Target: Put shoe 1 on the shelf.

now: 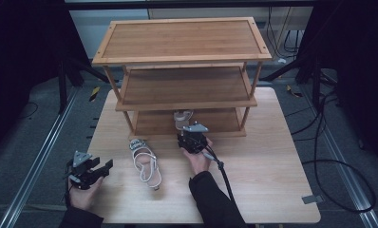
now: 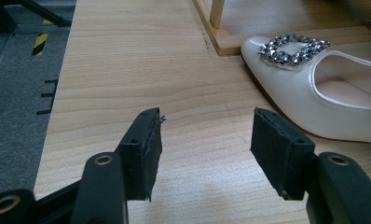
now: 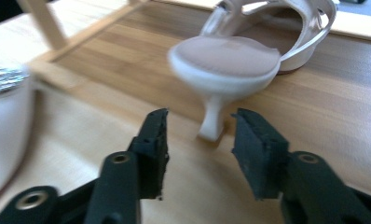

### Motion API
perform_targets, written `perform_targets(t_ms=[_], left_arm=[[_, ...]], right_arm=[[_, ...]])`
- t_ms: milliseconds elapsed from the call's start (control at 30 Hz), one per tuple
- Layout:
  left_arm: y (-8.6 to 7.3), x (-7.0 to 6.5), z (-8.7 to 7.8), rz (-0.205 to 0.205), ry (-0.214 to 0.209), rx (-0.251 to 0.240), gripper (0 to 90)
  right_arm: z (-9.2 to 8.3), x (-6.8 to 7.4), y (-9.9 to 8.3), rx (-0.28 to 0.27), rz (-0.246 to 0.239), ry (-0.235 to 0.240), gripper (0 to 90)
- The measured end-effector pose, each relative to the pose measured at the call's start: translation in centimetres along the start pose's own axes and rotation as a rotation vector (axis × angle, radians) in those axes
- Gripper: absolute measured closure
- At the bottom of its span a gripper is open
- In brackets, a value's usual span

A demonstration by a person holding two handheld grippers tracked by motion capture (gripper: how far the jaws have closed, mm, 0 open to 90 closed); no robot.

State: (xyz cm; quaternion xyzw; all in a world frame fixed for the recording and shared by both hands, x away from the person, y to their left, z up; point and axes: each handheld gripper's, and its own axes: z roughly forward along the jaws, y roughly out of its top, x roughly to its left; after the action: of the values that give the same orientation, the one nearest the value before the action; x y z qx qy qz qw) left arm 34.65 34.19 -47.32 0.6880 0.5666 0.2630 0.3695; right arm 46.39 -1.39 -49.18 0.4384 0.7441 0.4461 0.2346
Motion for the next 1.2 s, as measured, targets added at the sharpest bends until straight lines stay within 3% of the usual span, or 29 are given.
perform_targets(t_ms=[233, 333, 400, 567, 800, 933, 1067, 1200], left_arm=[[0.0, 0.0, -0.1, 0.040, 0.035, -0.014, 41.8], [0.1, 0.1, -0.3, 0.042, 0.047, -0.014, 43.9], [0.1, 0.2, -0.4, 0.045, 0.054, -0.020, 44.9], [0.0, 0.6, -0.4, 0.025, 0.051, -0.033, 42.9], [-0.1, 0.9, -0.5, 0.003, 0.057, -0.031, 41.1], [-0.1, 0.9, -0.6, 0.000, 0.057, -0.026, 40.9], [-0.1, 1.0, -0.6, -0.006, 0.062, -0.029, 40.5], [-0.1, 1.1, -0.6, -0.014, 0.062, -0.027, 40.0]], right_arm=[[-4.5, 1.0, -0.6, -0.025, -0.054, 0.070, 38.7], [-6.4, 1.3, -1.1, -0.068, -0.065, 0.094, 40.9], [-7.2, 1.4, -1.4, -0.055, -0.040, 0.150, 41.2], [-9.0, 2.4, -2.1, -0.030, -0.089, 0.205, 39.8], [-10.3, 4.6, -2.8, -0.037, -0.099, 0.306, 35.1], [-10.8, 6.2, -3.3, -0.008, -0.094, 0.379, 29.3], [-11.3, 7.8, -3.5, -0.021, -0.102, 0.427, 23.1], [-10.8, 9.2, -3.6, 0.003, -0.119, 0.449, 20.6]])
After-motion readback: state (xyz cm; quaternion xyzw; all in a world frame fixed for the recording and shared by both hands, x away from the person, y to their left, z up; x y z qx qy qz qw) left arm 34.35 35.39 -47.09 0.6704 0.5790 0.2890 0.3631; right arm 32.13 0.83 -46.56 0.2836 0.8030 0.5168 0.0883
